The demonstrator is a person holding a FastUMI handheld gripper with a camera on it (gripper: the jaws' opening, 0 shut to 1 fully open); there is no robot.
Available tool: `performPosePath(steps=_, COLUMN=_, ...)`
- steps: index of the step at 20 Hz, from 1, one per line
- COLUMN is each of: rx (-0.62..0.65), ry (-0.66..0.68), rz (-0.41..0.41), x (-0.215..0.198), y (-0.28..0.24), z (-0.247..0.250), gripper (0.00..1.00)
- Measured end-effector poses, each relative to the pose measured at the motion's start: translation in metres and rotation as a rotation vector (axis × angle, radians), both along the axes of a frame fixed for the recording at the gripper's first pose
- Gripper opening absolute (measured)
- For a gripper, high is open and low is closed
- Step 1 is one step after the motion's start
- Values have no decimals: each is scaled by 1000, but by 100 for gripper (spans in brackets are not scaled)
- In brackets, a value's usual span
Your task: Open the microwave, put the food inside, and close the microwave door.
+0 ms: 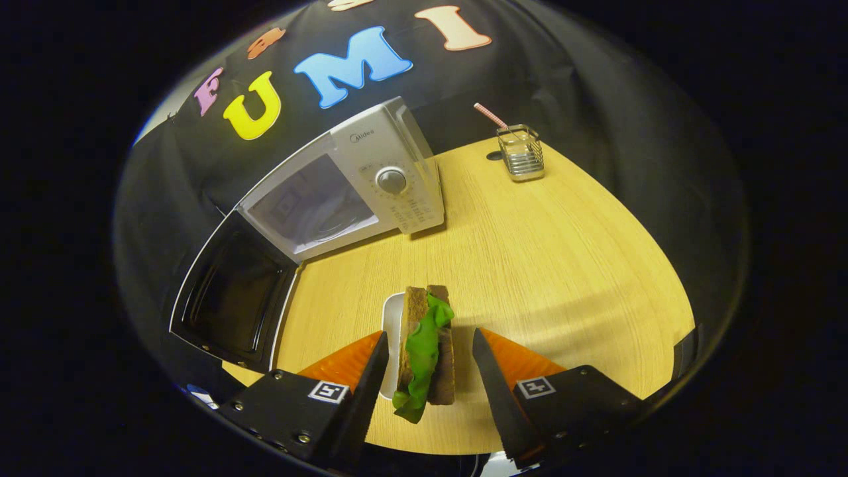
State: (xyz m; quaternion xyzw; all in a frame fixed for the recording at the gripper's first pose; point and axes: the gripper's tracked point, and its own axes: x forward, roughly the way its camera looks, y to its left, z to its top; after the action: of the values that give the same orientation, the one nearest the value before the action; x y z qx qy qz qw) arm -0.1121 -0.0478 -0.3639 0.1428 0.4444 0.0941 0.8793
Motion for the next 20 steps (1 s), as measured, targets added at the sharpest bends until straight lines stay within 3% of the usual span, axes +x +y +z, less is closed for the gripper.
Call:
performPosePath(steps=1, rx=-4, ry=14, rz=1, x=1, y=-2, z=-5, gripper=77)
performPosePath(steps=3, rx=11, ry=29, rz=-3, x=2, y=3, z=-10, gripper=53)
performPosePath(steps=5, rx=21, ry=36, rz=8, x=-2, y=11, z=-11, gripper=44)
performPosePath(steps=6, rx=31, ry=38, rz=15, x=0, y=15, z=-13, gripper=29)
performPosePath(steps=7, rx=17, ry=28, rz=5, x=2, y=13, z=-10, gripper=28)
performPosePath(steps=8, rx=-5, ry=15, rz=5, x=1, y=13, z=-6, gripper=20)
performPosePath(steps=10, rx=-38, ry=-18, rz=-8, x=3, y=13, z=8, gripper=20)
performPosePath(steps=12, rx=17, ry=-26, rz=-37, x=7, y=24, z=25, gripper=20)
performPosePath(steps=15, rx=174, ry=-30, rz=-91, x=18, y=50, z=45, gripper=20)
performPosePath(steps=20, rx=537, ry=7, rz=-266, x=53, y=112, z=57, gripper=20)
